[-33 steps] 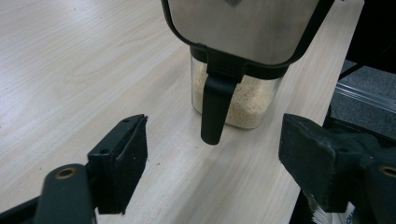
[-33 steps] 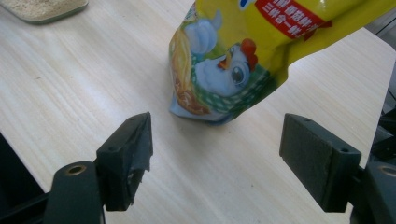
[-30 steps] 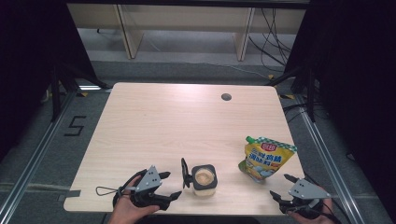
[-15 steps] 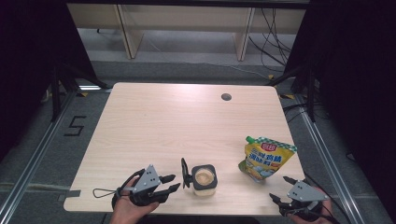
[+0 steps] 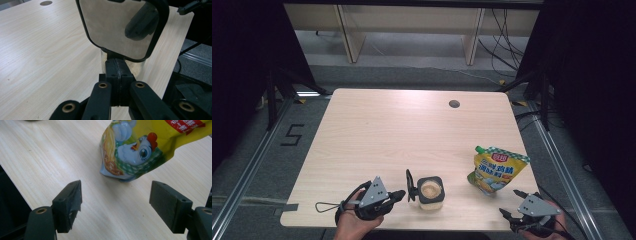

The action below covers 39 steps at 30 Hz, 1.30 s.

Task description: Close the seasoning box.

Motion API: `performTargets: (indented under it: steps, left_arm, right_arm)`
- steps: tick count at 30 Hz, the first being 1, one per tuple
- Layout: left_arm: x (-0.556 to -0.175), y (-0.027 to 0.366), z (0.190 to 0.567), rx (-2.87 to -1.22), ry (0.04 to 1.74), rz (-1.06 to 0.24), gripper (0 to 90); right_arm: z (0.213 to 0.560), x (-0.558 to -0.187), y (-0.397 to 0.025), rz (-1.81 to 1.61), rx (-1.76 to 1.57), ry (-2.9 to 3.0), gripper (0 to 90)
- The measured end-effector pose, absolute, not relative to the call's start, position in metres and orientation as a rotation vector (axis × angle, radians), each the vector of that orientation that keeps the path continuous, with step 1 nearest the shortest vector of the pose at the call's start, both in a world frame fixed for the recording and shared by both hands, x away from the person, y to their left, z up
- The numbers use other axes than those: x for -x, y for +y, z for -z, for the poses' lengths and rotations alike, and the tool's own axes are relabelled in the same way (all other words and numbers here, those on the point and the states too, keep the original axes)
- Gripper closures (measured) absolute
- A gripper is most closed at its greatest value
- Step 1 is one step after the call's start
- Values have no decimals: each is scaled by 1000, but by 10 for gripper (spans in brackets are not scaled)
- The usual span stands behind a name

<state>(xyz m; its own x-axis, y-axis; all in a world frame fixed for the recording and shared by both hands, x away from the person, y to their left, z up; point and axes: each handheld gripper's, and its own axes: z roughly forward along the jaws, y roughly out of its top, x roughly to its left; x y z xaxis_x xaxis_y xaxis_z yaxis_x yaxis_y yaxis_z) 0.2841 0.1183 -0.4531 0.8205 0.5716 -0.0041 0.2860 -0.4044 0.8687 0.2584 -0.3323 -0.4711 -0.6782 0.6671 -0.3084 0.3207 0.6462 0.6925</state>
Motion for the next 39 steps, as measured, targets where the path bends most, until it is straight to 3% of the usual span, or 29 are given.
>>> performTargets:
  steps: [39]
  left_arm:
    - [-295,87,432,-2046,544,-378,887]
  right_arm:
    - [473,-260,-332,-799,-757,2334,271]
